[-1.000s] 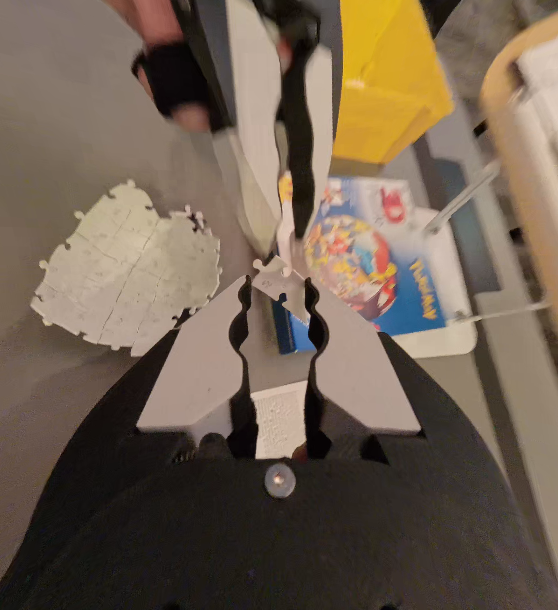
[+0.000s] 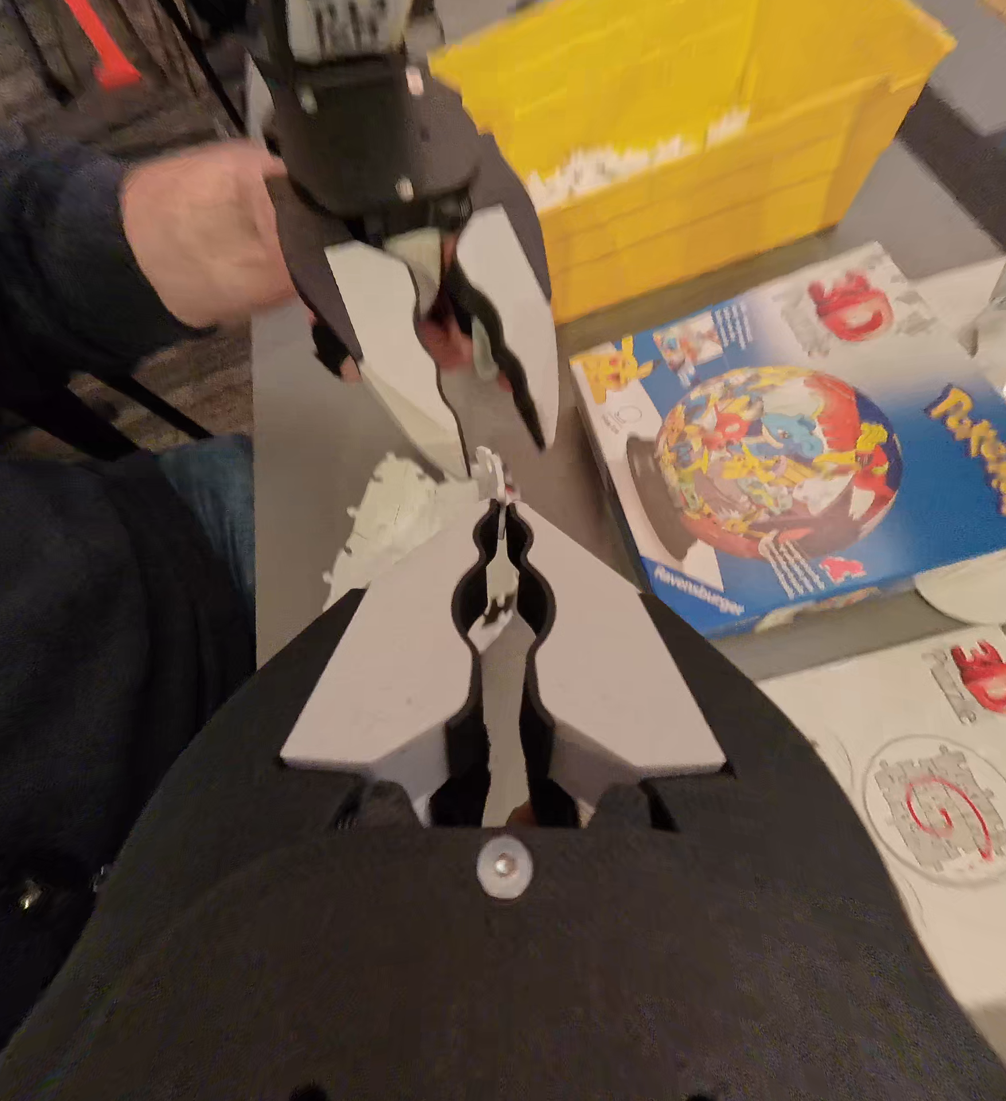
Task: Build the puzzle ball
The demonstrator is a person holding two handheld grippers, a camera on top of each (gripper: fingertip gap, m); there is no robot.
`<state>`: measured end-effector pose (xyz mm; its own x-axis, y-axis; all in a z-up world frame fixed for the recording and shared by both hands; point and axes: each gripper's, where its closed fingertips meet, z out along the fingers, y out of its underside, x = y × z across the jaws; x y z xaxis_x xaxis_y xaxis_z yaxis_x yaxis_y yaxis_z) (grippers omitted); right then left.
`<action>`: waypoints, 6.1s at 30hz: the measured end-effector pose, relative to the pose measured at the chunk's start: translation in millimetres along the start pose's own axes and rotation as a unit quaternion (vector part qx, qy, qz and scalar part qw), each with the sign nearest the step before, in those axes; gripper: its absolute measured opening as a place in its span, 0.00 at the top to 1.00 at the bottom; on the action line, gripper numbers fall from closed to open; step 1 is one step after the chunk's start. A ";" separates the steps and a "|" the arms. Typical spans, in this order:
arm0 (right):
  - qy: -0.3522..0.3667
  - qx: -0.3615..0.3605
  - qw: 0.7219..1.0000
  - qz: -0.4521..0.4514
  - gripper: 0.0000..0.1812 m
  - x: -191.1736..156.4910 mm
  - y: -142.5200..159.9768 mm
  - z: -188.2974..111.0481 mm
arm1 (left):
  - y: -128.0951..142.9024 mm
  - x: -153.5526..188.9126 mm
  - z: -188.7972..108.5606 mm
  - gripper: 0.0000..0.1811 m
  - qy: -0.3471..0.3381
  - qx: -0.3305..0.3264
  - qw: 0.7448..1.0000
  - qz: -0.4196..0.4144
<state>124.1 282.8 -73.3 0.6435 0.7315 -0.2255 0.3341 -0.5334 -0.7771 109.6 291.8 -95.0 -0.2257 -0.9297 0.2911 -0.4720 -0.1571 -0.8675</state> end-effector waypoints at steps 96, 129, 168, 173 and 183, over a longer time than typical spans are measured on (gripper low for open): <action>0.043 -0.499 0.865 0.009 0.98 25.7 115.4 58.9 | 90.8 -0.2 24.1 0.72 0.158 -0.086 0.978 -0.105; -0.048 -0.349 0.919 0.177 0.98 11.1 124.4 70.3 | 91.6 1.8 25.2 0.73 0.163 -0.088 0.977 -0.106; -0.031 -0.299 0.936 0.181 0.93 8.1 123.6 70.2 | 94.1 5.3 26.5 0.74 0.169 -0.095 0.975 -0.105; -0.032 -0.307 0.934 0.180 0.96 5.5 128.5 72.5 | 94.1 5.7 26.1 0.74 0.169 -0.096 0.975 -0.104; -0.050 -0.289 0.937 0.187 0.98 -0.7 129.8 74.2 | 96.3 7.5 26.4 0.74 0.172 -0.102 0.974 -0.103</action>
<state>115.9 244.5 -217.6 0.7327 0.4678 -0.4943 0.4339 -0.8807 -0.1903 84.9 260.9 -186.9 -0.3649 -0.7126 0.5992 -0.6886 -0.2266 -0.6889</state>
